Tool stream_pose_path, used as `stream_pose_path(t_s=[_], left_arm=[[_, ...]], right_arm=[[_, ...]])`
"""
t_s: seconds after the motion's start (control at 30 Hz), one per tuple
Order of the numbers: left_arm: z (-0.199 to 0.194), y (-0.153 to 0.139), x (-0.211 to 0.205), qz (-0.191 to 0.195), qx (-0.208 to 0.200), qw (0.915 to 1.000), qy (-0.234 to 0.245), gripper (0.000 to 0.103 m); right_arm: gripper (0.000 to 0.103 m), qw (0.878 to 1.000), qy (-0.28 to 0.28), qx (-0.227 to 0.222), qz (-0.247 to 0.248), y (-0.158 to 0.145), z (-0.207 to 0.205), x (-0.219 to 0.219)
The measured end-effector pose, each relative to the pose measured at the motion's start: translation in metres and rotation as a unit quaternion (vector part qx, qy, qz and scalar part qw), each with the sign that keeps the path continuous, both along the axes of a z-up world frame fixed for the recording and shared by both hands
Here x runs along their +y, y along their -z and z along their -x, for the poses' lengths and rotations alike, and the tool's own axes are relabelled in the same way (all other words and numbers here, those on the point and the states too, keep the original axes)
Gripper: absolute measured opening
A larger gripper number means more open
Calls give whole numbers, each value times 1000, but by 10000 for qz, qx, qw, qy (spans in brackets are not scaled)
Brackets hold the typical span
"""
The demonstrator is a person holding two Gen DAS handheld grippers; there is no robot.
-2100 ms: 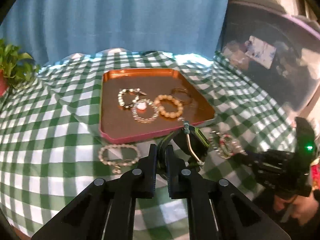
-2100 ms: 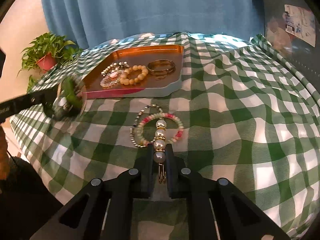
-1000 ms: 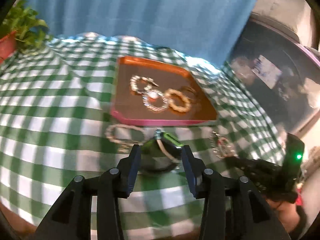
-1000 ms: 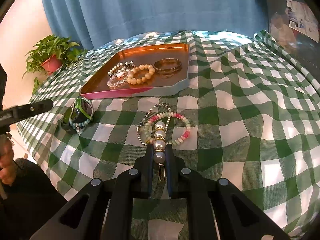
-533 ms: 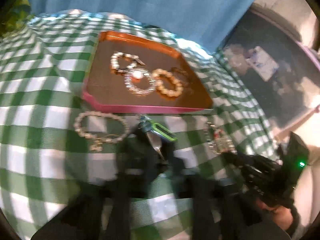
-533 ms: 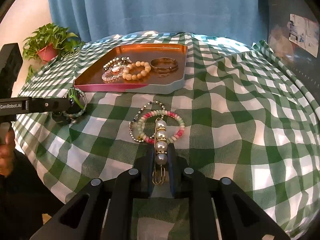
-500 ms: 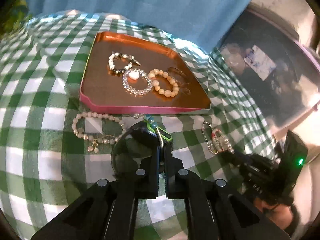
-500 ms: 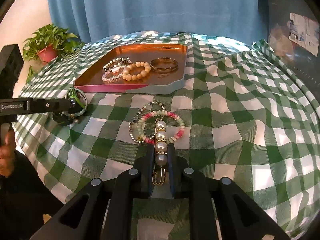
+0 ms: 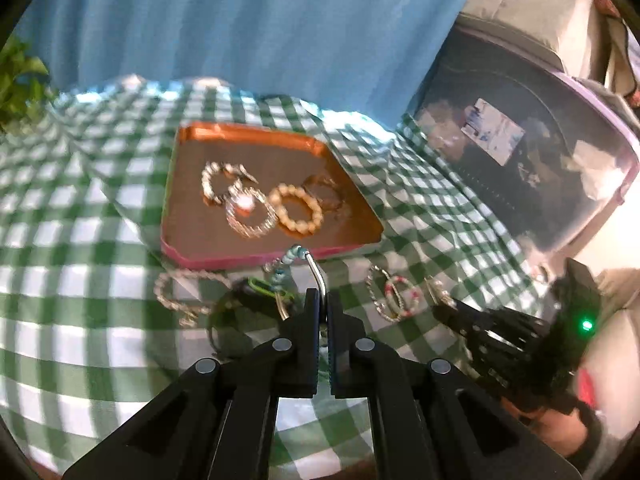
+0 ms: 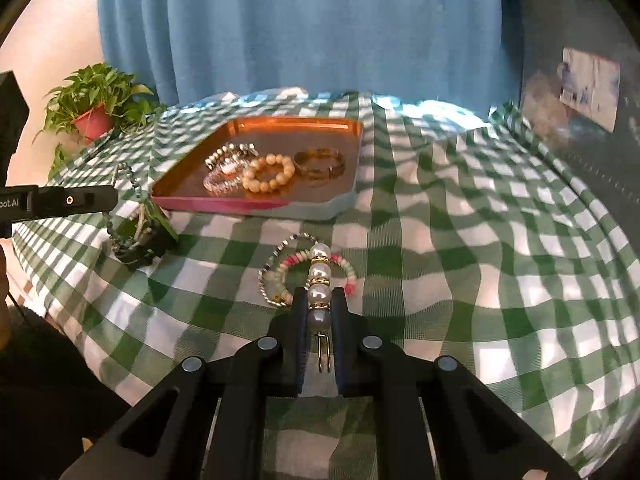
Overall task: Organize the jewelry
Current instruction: 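Lift the pearl pin and teal bracelet and carry both over the tray, then lower the pin and teal bracelet into the tray and open both tools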
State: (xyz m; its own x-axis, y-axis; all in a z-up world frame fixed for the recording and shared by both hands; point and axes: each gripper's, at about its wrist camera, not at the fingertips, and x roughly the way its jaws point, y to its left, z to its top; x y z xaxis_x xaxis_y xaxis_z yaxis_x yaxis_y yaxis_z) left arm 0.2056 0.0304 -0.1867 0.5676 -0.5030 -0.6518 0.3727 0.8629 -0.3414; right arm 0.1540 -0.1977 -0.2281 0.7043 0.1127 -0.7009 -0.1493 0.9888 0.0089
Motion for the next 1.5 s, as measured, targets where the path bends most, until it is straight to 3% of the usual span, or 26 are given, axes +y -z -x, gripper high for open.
stream_pose_path(t_s=[0.13,0.47,0.83,1.13,1.27,1.5], left_arm=[[16,-19,-13,-380,-332,9987,-38,3],[50,-71,-26,-686,-973,9929,4,3],[81,-137,1,-295,-1662,9854,-236,3],[66,-140,20,-194,-1704,9845,-356,3],[59,-143,30,38,-1692,9850,-348,3],[34,-151,46,399,-1765,9829,-340,3]], right_arm=[[10,9999,-1,-116,1,-14,8,6],[10,9986,99,-483,-177,-67,19,21],[10,9952,195,-952,-91,-127,28,32],[10,9925,-210,-1155,-330,-137,20,39],[10,9932,-243,-1135,82,-136,13,51],[10,9916,-347,-1244,24,-143,-5,50]])
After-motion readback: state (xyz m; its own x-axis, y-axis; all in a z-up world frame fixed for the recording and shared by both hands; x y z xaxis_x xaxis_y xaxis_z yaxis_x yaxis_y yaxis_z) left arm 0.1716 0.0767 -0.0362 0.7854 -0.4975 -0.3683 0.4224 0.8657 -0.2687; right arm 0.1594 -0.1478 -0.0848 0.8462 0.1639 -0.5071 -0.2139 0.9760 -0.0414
